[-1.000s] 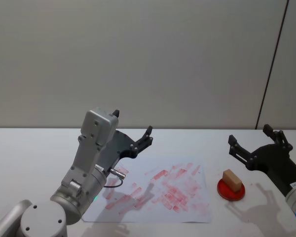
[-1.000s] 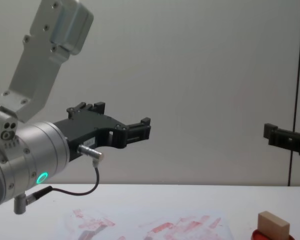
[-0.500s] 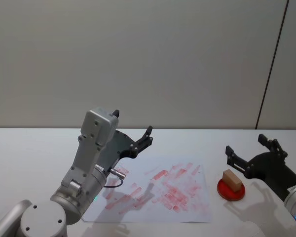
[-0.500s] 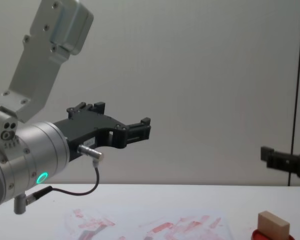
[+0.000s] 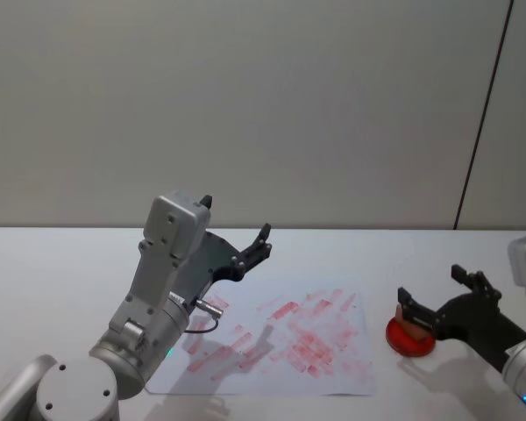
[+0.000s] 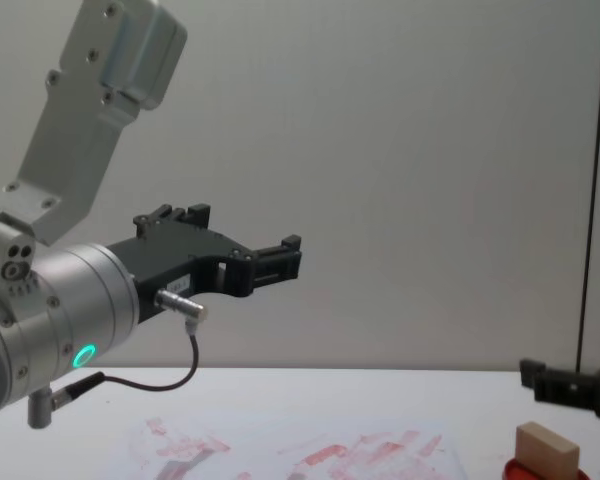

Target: Use the one hand to pick up the stamp and affix it onto the A4 paper.

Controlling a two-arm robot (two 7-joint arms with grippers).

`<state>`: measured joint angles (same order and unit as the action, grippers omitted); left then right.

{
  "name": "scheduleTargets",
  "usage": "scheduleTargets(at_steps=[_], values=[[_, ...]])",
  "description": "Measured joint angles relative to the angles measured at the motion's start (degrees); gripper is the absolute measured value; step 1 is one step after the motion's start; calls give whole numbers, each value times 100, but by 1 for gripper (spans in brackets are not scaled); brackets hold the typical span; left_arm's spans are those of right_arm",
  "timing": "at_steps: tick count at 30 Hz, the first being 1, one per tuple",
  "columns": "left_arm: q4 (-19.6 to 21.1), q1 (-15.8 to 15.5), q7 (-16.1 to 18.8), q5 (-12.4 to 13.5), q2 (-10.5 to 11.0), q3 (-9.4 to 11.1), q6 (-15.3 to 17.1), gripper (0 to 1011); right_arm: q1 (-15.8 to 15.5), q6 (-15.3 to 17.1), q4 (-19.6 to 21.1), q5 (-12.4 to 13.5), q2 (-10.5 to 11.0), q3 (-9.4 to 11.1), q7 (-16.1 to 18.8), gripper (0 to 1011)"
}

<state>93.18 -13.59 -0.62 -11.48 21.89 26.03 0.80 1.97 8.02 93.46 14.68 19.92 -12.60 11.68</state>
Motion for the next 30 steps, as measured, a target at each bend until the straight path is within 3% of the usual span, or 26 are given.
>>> scheduleTargets(at_steps=[22, 30], values=[[0, 0, 0, 0, 0, 0, 0, 1002, 254, 345, -652, -263, -148, -121, 286, 995], [0, 0, 0, 0, 0, 0, 0, 1002, 323, 427, -788, -328, -195, -151, 323, 806]])
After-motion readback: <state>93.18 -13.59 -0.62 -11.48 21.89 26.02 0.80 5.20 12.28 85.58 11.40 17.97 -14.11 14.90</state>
